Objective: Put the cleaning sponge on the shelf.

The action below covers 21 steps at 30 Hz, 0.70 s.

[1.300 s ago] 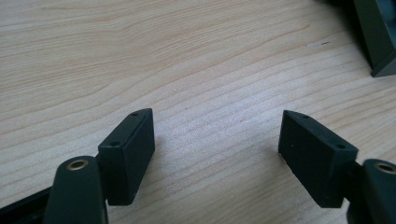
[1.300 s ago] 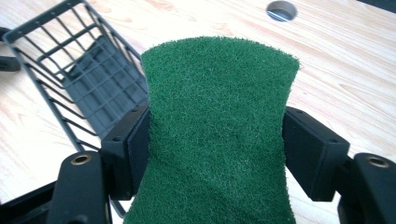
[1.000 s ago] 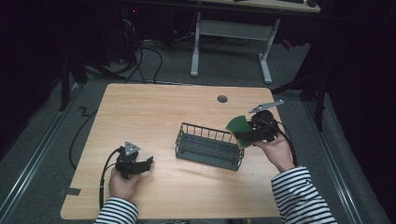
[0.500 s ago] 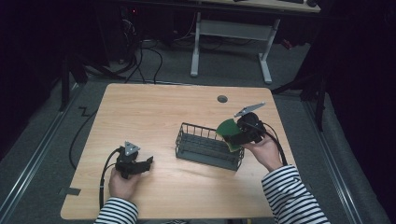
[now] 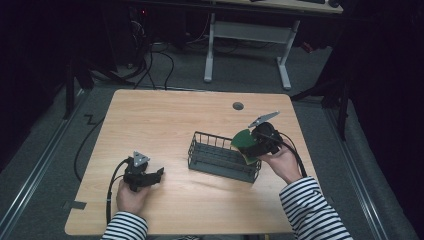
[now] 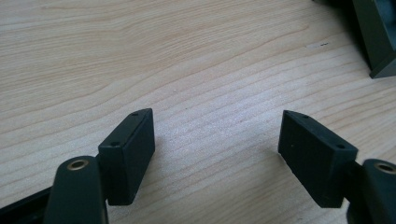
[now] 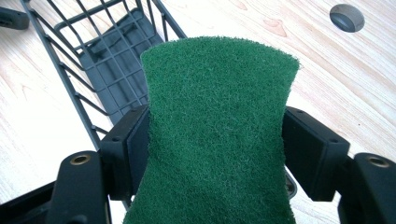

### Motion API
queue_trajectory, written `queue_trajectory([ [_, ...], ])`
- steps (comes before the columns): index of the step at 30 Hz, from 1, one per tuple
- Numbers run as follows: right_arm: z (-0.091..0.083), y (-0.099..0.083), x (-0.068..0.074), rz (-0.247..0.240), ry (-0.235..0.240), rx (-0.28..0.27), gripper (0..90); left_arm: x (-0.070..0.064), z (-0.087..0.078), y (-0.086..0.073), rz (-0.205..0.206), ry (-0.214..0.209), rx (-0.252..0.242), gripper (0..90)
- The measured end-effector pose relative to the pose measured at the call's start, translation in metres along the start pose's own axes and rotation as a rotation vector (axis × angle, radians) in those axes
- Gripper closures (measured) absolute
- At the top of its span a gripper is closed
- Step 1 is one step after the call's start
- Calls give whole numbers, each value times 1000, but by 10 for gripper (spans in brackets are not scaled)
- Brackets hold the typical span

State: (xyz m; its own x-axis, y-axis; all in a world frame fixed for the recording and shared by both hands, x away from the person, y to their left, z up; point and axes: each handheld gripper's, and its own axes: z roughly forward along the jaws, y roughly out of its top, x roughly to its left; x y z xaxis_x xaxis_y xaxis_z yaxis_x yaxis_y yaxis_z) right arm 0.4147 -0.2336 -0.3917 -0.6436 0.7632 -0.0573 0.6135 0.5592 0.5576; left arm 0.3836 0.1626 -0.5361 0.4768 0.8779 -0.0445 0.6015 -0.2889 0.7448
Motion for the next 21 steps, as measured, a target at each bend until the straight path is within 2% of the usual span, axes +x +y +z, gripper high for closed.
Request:
queue_trajectory([
  [10,6,0,1,-14,-17,20,293,0,0,0,0,0,0,278],
  [21,9,-1,2,-11,0,31,287,0,0,0,1,2,0,278],
])
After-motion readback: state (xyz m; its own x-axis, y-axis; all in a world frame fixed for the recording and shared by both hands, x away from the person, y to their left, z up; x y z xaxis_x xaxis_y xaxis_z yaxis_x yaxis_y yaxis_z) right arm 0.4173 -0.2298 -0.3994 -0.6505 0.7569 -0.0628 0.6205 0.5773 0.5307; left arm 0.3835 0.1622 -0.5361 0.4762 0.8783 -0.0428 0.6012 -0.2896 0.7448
